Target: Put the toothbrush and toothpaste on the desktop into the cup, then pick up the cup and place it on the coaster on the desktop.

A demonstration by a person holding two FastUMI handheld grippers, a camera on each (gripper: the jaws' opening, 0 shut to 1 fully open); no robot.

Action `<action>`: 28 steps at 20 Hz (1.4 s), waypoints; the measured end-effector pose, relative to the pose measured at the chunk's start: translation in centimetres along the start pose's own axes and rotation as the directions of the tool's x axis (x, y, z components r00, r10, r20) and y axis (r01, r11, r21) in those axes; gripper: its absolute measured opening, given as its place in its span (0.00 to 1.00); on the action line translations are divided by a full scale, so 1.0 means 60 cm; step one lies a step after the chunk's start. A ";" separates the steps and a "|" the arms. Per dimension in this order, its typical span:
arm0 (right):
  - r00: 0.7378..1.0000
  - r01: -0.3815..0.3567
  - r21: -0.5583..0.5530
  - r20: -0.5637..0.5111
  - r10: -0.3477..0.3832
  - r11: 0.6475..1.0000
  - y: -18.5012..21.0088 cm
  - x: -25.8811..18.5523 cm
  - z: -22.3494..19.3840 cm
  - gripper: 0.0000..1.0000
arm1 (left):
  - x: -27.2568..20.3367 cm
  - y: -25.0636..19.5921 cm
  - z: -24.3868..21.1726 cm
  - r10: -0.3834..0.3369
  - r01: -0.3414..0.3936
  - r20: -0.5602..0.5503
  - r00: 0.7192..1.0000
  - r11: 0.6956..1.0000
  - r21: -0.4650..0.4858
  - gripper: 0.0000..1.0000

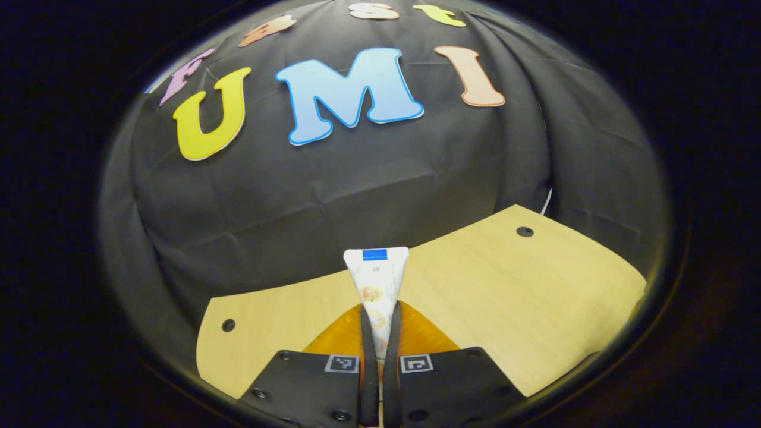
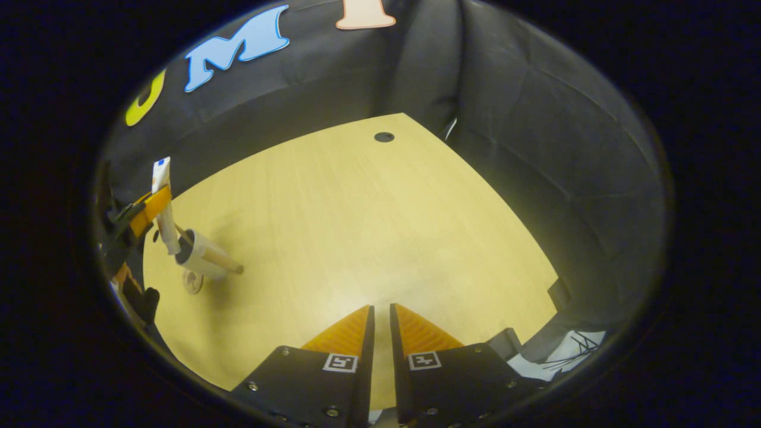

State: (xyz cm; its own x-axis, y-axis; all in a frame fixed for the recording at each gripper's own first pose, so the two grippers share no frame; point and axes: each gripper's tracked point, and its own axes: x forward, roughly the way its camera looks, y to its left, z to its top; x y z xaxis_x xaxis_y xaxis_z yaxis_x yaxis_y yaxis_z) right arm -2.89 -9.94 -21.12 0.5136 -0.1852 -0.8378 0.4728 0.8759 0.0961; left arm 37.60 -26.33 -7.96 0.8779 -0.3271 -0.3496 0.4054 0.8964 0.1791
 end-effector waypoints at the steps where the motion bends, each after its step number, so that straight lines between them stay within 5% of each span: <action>1: 1.000 0.000 0.000 -0.001 0.000 1.000 0.005 0.002 0.006 0.16 | 0.008 0.001 -0.005 0.003 -0.003 0.005 1.000 1.000 -0.004 0.10; 9: 1.000 0.002 0.010 -0.012 -0.002 1.000 0.005 0.014 0.020 0.16 | 0.032 -0.003 -0.062 -0.001 0.000 -0.041 0.999 0.999 -0.034 0.13; 10: 1.000 0.002 0.010 -0.011 -0.002 1.000 0.005 0.016 0.020 0.16 | 0.033 -0.004 -0.067 0.000 -0.002 -0.049 0.999 0.999 -0.032 0.22; 17: 1.000 -0.022 -0.030 -0.007 0.022 0.999 0.024 0.021 0.031 0.16 | 0.019 0.005 -0.079 0.005 -0.010 -0.069 0.998 0.998 -0.067 0.42; 19: 0.999 -0.031 -0.040 -0.008 0.031 0.999 0.033 0.021 0.033 0.16 | 0.011 0.004 -0.078 0.003 -0.009 -0.071 0.997 0.996 -0.089 0.60; 25: 0.998 -0.057 -0.065 0.005 0.057 0.996 0.051 0.025 0.047 0.16 | -0.032 0.016 -0.037 0.008 -0.010 -0.016 1.000 0.996 -0.091 0.75; 28: 0.995 -0.094 -0.163 0.022 0.098 0.982 0.079 0.024 0.067 0.16 | -0.085 0.037 -0.019 0.013 -0.010 0.014 1.000 0.987 -0.160 0.81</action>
State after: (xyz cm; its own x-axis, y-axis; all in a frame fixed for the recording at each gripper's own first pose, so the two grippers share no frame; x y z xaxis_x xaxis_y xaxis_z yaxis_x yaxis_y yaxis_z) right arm 3.01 -7.83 -19.71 0.5733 -0.1078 -0.8123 0.2996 0.9502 0.0853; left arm 33.73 -22.33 -6.80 0.8864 -0.3197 -0.3348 0.3500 0.9362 0.0329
